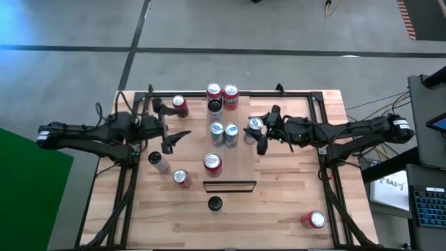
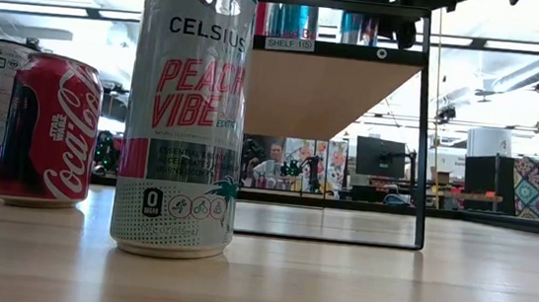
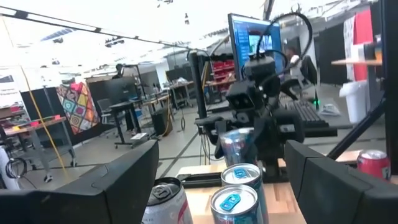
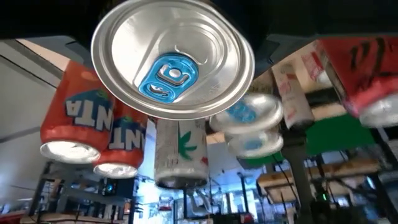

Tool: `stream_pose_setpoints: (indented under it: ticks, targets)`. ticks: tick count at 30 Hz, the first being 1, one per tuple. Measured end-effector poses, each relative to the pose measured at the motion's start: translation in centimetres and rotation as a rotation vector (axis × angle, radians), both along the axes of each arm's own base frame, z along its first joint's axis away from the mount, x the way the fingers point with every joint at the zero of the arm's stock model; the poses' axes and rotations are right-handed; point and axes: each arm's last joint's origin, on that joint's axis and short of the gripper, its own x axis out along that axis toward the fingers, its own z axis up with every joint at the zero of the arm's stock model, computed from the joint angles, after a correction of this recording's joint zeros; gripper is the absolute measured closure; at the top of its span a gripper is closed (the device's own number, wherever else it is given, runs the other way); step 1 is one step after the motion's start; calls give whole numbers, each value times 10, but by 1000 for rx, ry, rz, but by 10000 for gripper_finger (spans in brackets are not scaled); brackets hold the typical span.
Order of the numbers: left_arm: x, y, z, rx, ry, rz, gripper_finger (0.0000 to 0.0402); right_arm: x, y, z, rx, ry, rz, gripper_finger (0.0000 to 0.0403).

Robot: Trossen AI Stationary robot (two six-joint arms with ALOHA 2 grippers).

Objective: Place canned beverage on shelf
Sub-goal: Put the blue soda can on the shelf aligned with the other blue soda cans

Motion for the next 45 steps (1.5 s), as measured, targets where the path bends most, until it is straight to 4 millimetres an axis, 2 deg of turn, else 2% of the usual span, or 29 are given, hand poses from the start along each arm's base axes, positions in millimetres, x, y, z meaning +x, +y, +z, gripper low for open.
stream_pose_setpoints:
  ticks: [9,38,45]
  targets:
    - [-6,0,-4,-7,-27,-1,86,11,2,-10,-23,26,-6,188]
    - [-4,0,-5,0,-18,1,86,12,3,-13,-75,55,11,188]
    - [-4,0,-5,0,-18,2,86,17,3,-19,-71,72,12,188]
